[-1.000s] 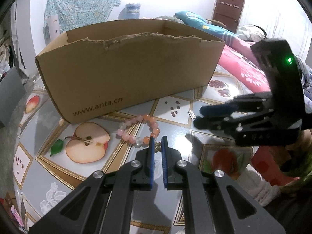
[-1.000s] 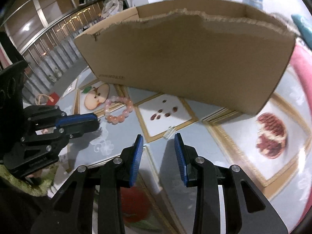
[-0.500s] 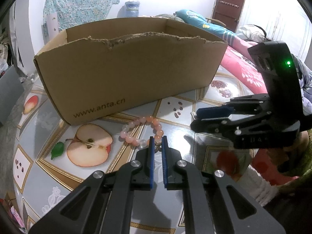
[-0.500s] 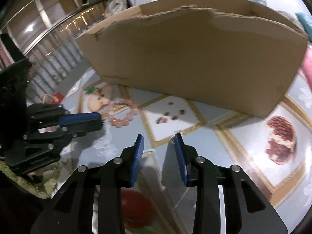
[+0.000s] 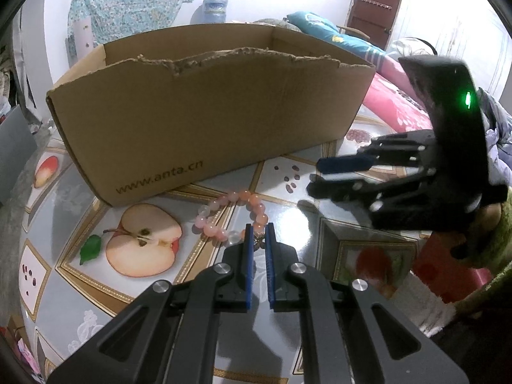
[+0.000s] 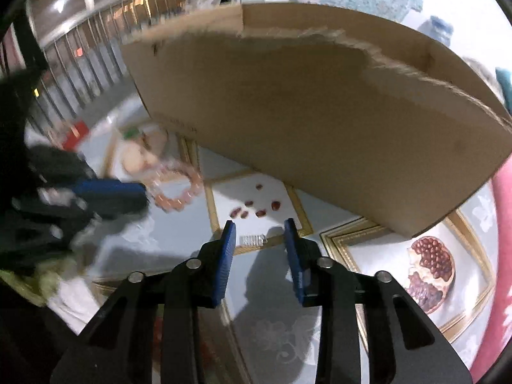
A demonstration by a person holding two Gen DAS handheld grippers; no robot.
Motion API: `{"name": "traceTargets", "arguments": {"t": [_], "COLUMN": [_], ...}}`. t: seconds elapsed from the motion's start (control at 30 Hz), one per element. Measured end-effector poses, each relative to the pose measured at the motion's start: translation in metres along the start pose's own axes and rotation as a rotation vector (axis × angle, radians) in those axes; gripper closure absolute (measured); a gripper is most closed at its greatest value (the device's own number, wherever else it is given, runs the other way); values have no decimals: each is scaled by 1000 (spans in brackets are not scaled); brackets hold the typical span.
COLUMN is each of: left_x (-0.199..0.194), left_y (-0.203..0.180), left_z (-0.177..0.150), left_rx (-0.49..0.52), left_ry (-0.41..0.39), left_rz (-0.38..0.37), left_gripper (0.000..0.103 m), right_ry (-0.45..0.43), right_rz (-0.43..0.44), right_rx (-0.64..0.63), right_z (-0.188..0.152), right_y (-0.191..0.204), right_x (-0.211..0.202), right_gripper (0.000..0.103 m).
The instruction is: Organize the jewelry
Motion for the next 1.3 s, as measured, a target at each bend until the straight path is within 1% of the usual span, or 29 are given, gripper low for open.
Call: {"name": "traceTargets", "arguments": {"t": [0.07, 0.1, 0.13, 0.2, 0.3, 0.57, 0.73, 0.8, 0.87, 0.97, 1.1, 1.17, 1.23, 1.3], "left_x": [2, 3, 4, 5, 5, 4, -2, -9, -18, -36, -65, -78, -84, -77], "left_y": [0, -1, -1, -1, -2, -1, 2, 2, 3, 5, 7, 8, 9, 11], "left_z": [0, 1, 1, 2, 4, 3, 6, 10, 17, 34, 65, 83, 103, 120], "left_rx": [-3, -3, -1, 5, 4, 2, 0, 9, 21, 15, 31, 55, 73, 71], "left_ry": [4, 7, 9, 9, 6, 3, -12, -30, -57, -106, -190, -239, -264, -252], "left_rz": [0, -1, -2, -2, -4, -11, -16, -17, -17, -43, -82, -89, -97, -115], "left_gripper": [97, 97, 97, 97, 97, 97, 97, 97, 97, 97, 97, 97, 97, 97], "right_ry": [2, 6, 8, 12, 15, 17, -8, -34, -66, -135, -263, -306, -308, -277], "right_rz": [-11, -7, -11, -16, 3, 12, 9, 4, 0, 5, 3, 8, 23, 48], "right_rx": [-21, -23, -25, -29, -2, 20, 29, 25, 18, 18, 16, 24, 49, 84], "right_z": [0, 0, 0, 1, 1, 3, 6, 12, 18, 33, 66, 83, 98, 112], "right_y": [4, 6, 7, 7, 4, 2, 3, 6, 9, 14, 14, 8, -3, -18], "right_x": [2, 3, 3, 3, 2, 1, -11, -23, -36, -63, -103, -115, -115, -107], "right_gripper": [81, 87, 88, 89, 90, 90, 90, 90, 90, 90, 90, 90, 90, 90]}}
Point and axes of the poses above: each gripper's, at about its wrist camera, not at the fingertips, and x roughly the way its jaws point, y to its left, z to its top, the point moved 9 cm from there along x, roughly the way its jaws point, and after that the axes turned 12 degrees about z, right-handed, at the moved point
